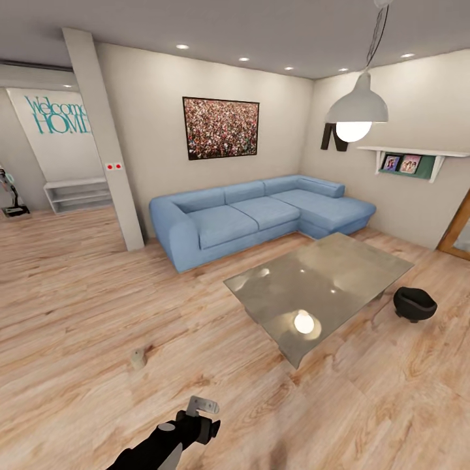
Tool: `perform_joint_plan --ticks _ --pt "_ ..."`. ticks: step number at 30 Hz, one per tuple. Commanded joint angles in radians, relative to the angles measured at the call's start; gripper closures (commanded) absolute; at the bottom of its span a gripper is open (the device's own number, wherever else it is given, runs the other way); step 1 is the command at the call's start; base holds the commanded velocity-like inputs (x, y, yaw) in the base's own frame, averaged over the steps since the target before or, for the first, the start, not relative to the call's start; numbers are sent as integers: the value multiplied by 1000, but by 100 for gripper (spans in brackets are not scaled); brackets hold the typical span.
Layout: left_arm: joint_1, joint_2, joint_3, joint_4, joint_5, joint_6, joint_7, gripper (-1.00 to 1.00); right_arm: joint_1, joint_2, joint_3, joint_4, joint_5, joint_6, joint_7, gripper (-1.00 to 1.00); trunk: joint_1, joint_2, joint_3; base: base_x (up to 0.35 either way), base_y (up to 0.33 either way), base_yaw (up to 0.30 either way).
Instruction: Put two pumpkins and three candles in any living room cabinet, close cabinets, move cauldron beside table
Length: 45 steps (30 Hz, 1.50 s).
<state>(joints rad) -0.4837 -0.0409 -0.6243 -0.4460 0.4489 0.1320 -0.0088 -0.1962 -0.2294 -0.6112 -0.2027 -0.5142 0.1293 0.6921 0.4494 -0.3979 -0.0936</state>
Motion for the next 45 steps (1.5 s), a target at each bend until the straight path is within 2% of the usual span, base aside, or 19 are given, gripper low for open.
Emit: perform_joint_plan --ticks 1,3,4,5,6,7,9,12,13,15,16,19,23,25,26,28,35,39,45 --pt "-1 1 -3 -1 6 6 0 -100 -1 0 14 -2 3 10 0 -100 1 -2 -2 7 -10 0" --pt "-1 0 -3 -1 7 9 -1 -100 -5 3 87 -15 61 11 -27 -100 1 -2 -2 4 -6 0" --pt "-1 0 -3 0 7 11 -1 -100 -11 18 149 -31 111 13 -85 -100 1 -2 -2 2 -3 0" --pt "-1 0 -3 0 7 12 -2 -100 -17 31 180 -40 136 15 -130 -100 1 -2 -2 2 -3 0" --pt "-1 0 -3 1 7 14 -2 -100 -42 77 243 -63 188 23 -264 -100 1 -2 -2 1 -2 0" --pt "-1 0 -2 1 7 16 -2 -100 -59 106 271 -75 213 30 -348 -100 1 -2 -2 1 -1 0" --pt "-1 1 -2 5 7 32 1 -100 -118 224 362 -115 292 53 -700 -100 1 -2 -2 0 0 0" --pt "-1 0 -1 21 8 45 3 -100 -156 298 420 -134 329 63 -926 -100 1 -2 -2 0 0 0" --pt "-1 -1 -1 37 8 48 3 -100 -176 318 441 -137 338 67 -981 -100 1 -2 -2 0 0 0" --pt "-2 -1 -2 56 9 52 4 -100 -202 335 474 -138 347 71 -1028 -100 1 -2 -2 0 0 0" --pt "-2 -1 -2 61 9 52 4 -100 -208 339 488 -138 349 72 -1038 -100 1 -2 -2 0 0 0" --pt "-4 -3 -3 73 10 66 24 -100 -226 347 567 -136 349 69 -1068 -100 1 -2 -2 0 0 0" --pt "-6 -3 -1 78 11 93 47 -100 -230 349 593 -135 348 51 -1075 -100 1 -2 -2 0 0 0" --pt "-7 -4 0 86 12 98 53 -100 -230 349 597 -135 347 31 -1076 -100 1 -2 -2 0 0 0" --pt "-14 -5 4 135 20 106 58 -100 -230 350 602 -134 344 -6 -1077 -100 1 -2 -2 0 0 0" --pt "-16 -5 6 158 27 107 60 -100 -230 350 603 -134 344 -14 -1073 -100 1 -2 -2 0 0 0" --pt "-19 -10 10 198 32 118 66 -100 -227 349 603 -140 346 -23 -1006 -100 1 -2 -2 0 0 0" --pt "-18 -20 10 215 35 116 116 -100 -225 345 601 -143 347 -25 -959 -100 1 -2 -2 0 0 0" --pt "-18 -22 12 219 41 111 143 -100 -223 342 599 -146 345 -27 -942 -100 1 -2 -2 0 0 0"
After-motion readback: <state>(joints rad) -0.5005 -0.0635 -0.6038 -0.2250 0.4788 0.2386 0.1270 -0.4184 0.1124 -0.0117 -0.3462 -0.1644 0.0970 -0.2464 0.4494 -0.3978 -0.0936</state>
